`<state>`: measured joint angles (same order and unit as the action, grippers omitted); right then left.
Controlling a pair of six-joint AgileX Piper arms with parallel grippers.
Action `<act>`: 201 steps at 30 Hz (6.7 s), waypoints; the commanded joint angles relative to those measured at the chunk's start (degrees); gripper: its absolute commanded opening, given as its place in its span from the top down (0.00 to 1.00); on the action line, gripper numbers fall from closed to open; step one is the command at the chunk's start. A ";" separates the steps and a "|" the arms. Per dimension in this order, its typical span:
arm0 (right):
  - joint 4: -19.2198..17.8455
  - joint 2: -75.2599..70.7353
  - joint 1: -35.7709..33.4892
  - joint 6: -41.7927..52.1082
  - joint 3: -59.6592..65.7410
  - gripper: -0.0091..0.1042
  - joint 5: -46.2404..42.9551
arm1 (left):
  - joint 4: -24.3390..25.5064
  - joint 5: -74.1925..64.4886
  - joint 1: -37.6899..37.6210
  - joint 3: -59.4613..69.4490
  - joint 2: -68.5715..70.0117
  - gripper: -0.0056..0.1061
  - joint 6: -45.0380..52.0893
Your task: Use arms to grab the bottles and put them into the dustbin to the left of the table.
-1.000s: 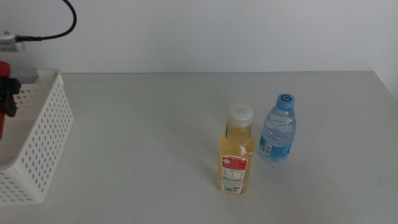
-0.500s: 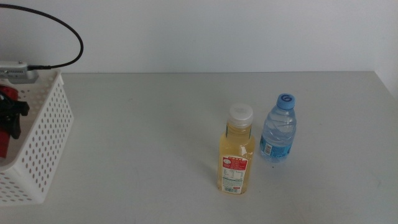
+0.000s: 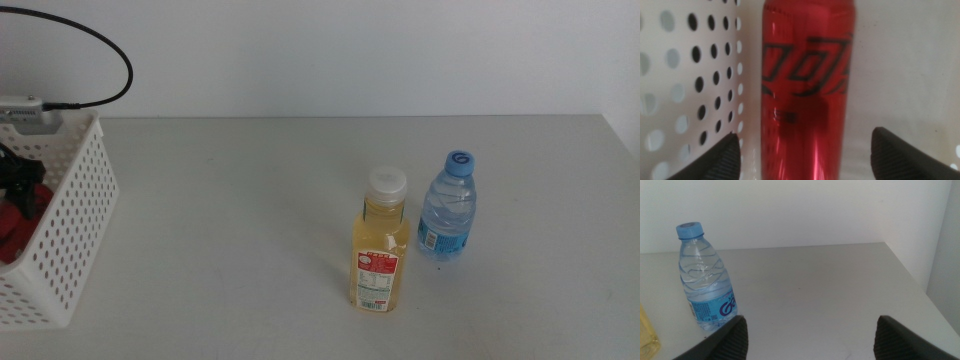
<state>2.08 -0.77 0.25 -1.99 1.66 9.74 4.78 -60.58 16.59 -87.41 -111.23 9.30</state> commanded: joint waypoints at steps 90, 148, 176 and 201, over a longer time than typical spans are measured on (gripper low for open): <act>-0.45 -1.24 0.36 0.26 -0.58 0.35 -4.72 | -0.92 92.50 -61.17 75.22 62.32 0.11 -10.51; -0.45 -1.24 0.36 0.26 -0.58 0.35 -4.72 | 52.12 127.20 -38.37 39.85 1.36 0.11 -42.04; -0.45 -1.24 0.36 0.26 -0.58 0.35 -4.72 | 46.00 124.51 -44.26 34.92 -2.51 0.11 -40.94; -0.45 -1.24 0.36 0.26 -0.58 0.35 -4.72 | 47.79 102.14 -44.55 34.07 13.02 0.91 -49.82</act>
<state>2.08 -0.77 0.25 -1.99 1.66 9.70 56.03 38.69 -28.00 -51.49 -105.27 -38.24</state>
